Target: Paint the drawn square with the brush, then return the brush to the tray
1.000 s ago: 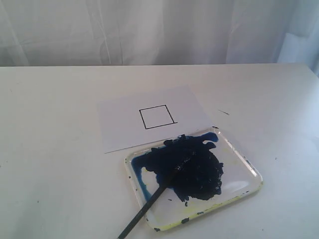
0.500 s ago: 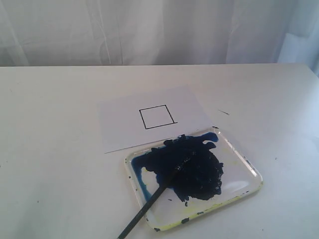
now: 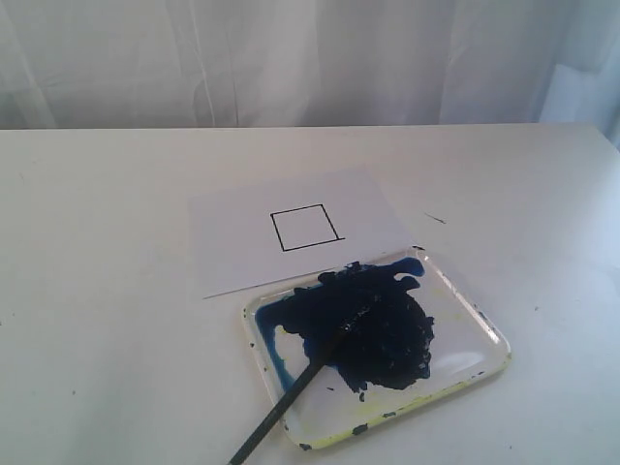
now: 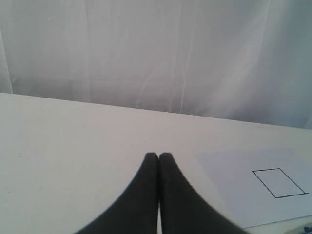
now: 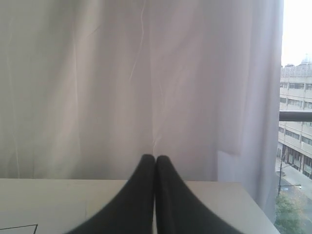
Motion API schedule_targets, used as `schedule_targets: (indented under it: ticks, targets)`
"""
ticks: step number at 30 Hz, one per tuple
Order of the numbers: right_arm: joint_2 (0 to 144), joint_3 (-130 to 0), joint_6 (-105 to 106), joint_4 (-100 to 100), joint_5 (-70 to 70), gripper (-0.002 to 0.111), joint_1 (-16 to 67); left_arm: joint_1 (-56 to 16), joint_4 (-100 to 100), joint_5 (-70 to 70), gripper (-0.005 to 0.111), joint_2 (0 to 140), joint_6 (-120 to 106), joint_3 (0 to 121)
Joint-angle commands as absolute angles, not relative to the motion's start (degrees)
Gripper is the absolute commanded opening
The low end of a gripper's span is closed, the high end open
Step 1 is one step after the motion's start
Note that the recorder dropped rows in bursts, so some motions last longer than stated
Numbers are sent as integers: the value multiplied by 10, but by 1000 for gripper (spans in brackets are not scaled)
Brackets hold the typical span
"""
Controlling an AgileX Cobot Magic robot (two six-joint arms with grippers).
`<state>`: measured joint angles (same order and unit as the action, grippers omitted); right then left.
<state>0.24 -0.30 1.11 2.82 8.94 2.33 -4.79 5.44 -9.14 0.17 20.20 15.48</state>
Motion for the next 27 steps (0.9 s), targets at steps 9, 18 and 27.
schedule_targets:
  ticks: [9,18,27]
  targets:
    - [0,0,13,30,107,0,22,-48,30,-446,0,202,86,407]
    - [0,0,-42,32,108,0,22,-48,-101,-536,0,385,-37,480]
    - [0,-51,-138,33,33,0,22,-48,-147,-522,0,563,-49,484]
